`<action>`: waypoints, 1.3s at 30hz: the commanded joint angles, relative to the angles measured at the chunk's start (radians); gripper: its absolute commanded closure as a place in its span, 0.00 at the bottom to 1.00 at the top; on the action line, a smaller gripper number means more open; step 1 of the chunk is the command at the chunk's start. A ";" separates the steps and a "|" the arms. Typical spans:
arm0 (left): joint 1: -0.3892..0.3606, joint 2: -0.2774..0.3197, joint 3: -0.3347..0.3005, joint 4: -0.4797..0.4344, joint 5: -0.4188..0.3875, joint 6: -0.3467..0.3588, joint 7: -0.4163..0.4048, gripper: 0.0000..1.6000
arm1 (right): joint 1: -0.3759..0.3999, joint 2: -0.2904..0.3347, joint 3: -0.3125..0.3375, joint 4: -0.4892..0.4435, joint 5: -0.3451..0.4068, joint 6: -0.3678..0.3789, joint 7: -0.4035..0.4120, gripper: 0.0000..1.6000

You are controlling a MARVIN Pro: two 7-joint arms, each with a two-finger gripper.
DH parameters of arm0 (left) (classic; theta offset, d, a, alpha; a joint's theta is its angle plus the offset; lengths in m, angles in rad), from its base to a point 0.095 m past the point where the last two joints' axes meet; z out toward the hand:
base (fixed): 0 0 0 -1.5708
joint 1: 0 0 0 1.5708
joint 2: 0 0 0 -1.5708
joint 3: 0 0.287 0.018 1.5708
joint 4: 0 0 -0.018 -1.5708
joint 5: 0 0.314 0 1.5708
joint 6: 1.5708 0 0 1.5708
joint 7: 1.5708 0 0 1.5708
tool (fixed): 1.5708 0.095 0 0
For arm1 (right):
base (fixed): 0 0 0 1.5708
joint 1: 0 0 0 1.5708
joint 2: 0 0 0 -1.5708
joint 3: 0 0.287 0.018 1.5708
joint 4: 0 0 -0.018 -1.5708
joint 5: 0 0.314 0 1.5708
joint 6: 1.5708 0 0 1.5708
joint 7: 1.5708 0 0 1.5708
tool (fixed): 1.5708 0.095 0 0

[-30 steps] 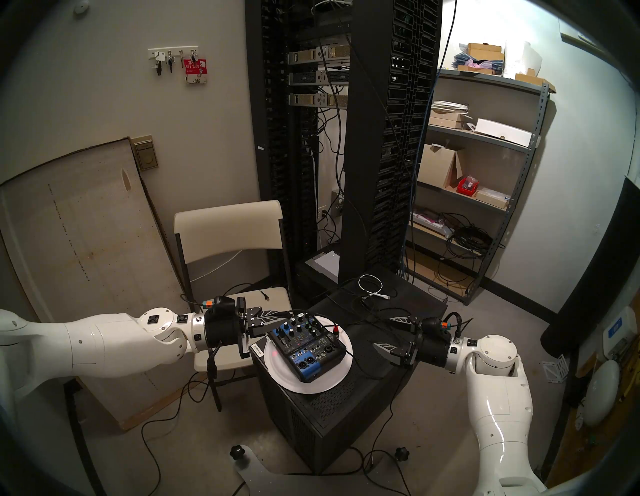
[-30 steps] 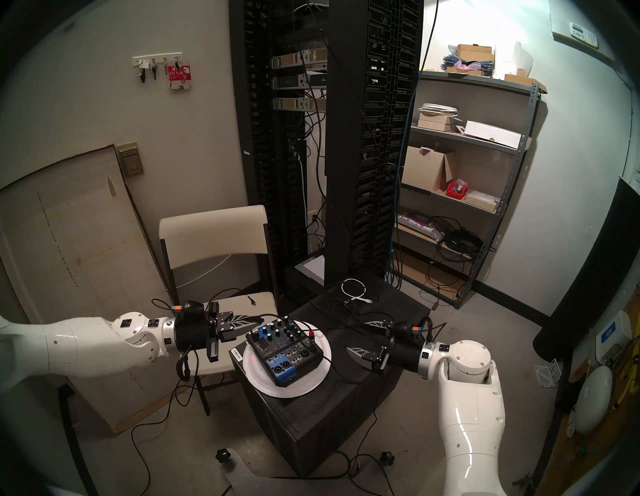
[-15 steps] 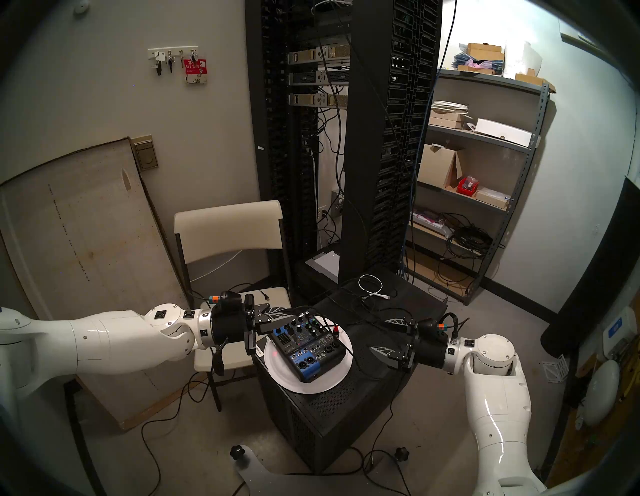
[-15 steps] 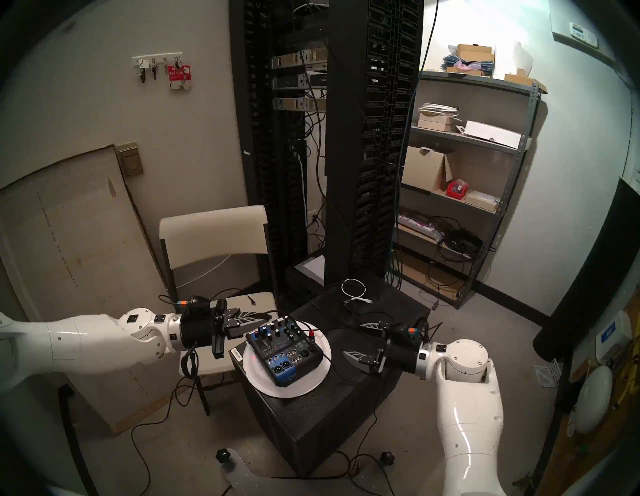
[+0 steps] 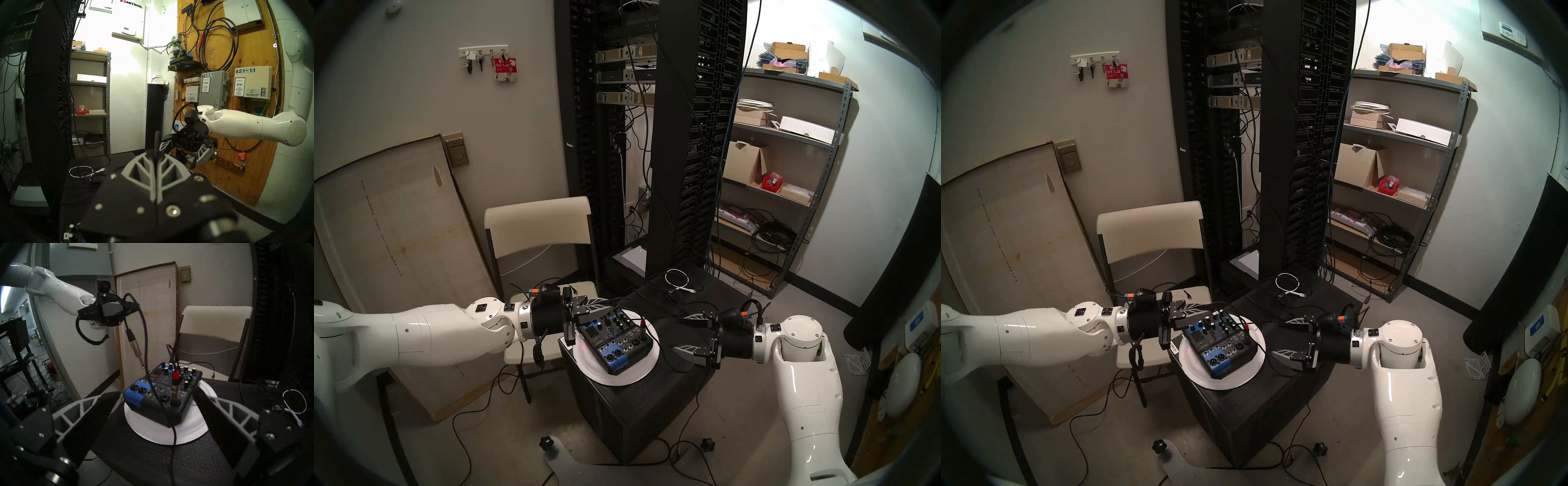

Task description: Insert aux cable

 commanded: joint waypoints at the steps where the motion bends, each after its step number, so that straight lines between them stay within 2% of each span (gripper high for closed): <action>1: -0.012 -0.036 -0.018 0.012 -0.005 -0.015 0.012 1.00 | -0.008 0.043 -0.043 -0.049 0.071 0.015 0.001 0.00; 16: -0.001 -0.114 -0.012 0.067 -0.016 -0.014 0.017 1.00 | -0.019 0.100 -0.103 -0.061 0.165 -0.001 0.001 0.00; 23: 0.001 -0.130 -0.015 0.072 -0.048 -0.001 -0.019 1.00 | -0.013 0.102 -0.135 -0.047 0.173 -0.010 0.001 0.00; 39: 0.014 -0.172 -0.005 0.099 -0.074 0.039 -0.081 1.00 | -0.002 0.091 -0.153 -0.018 0.186 -0.023 0.001 0.00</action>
